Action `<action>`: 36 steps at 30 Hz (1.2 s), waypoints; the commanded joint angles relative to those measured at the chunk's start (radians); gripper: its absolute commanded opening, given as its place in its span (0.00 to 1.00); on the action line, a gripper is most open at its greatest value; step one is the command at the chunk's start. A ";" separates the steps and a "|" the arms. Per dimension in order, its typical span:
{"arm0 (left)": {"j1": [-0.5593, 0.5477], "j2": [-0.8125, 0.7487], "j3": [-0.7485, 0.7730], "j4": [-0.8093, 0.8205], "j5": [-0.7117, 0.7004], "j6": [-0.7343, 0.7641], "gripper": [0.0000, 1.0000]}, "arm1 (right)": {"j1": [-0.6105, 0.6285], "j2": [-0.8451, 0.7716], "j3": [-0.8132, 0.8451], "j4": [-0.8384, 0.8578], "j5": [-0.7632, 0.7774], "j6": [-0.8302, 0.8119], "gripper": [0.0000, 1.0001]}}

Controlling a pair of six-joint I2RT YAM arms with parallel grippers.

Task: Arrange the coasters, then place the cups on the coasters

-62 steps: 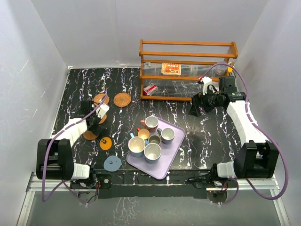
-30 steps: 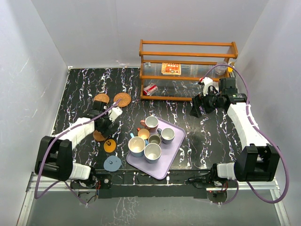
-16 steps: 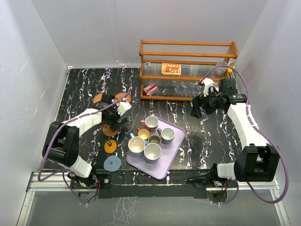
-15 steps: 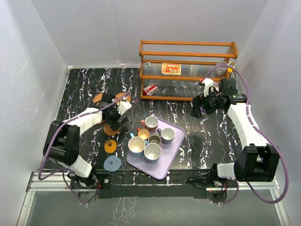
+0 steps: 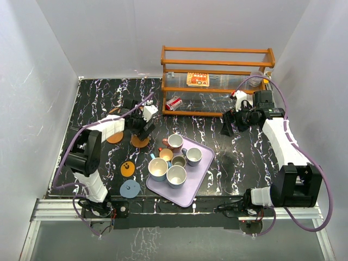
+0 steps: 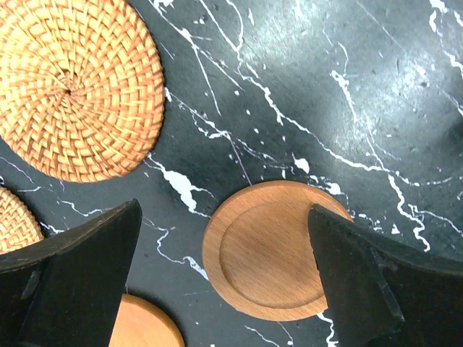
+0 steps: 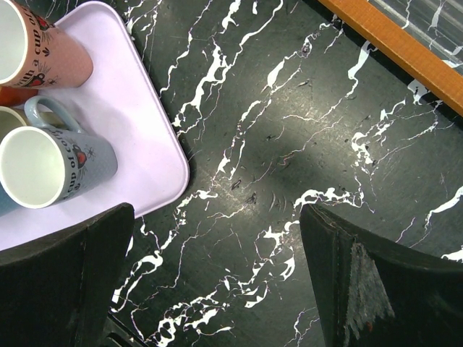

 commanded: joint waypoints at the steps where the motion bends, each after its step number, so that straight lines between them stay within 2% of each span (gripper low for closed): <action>1: -0.008 0.083 -0.005 -0.020 -0.057 -0.005 0.99 | -0.006 0.002 0.026 0.027 0.000 0.006 0.98; 11: -0.006 0.125 0.051 -0.017 -0.103 -0.021 0.98 | -0.007 0.022 0.034 0.023 -0.011 0.005 0.98; 36: 0.073 0.055 0.004 -0.036 -0.131 0.024 0.98 | -0.007 0.017 0.031 0.022 -0.013 0.005 0.98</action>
